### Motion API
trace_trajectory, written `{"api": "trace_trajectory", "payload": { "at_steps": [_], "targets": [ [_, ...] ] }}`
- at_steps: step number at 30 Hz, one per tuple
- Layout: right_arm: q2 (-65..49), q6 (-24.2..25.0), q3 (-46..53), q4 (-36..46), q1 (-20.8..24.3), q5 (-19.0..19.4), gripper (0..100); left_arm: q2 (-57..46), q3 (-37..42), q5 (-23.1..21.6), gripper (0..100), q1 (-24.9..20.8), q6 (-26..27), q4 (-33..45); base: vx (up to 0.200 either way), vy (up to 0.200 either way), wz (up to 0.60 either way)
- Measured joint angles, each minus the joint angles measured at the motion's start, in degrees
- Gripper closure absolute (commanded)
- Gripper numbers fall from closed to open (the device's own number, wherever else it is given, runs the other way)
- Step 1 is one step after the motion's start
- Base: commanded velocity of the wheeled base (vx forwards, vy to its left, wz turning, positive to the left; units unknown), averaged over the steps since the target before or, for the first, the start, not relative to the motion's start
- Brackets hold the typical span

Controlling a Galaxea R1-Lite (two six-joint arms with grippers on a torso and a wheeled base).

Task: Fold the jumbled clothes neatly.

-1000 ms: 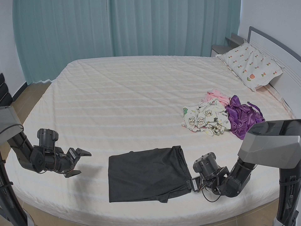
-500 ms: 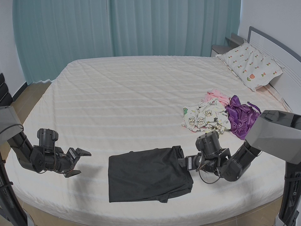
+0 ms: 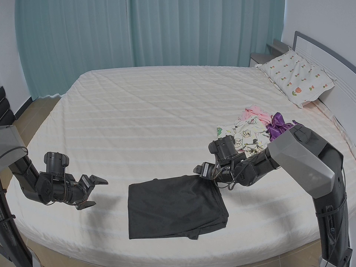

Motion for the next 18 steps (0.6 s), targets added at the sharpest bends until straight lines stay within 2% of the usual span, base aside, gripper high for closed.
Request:
{"api": "trace_trajectory", "payload": {
  "at_steps": [3,7,8,18],
  "targets": [
    [2.2,2.3,-4.0,4.0,-0.3,0.8,0,0.0,0.0,0.0,0,0.0,0.0,0.0,0.000,0.000,0.00],
    [4.1,2.9,-6.3,4.7,-0.6,1.0,0,0.0,0.0,0.0,0,0.0,0.0,0.0,0.000,0.000,0.00],
    [4.5,3.0,-6.6,4.7,-0.6,1.0,100,0.0,0.0,0.0,0,0.0,0.0,0.0,0.000,0.000,0.00],
    [5.9,5.6,-8.2,4.8,-2.0,0.4,100,0.0,0.1,0.0,0,0.0,0.0,0.0,0.000,0.000,0.00]
  ]
}}
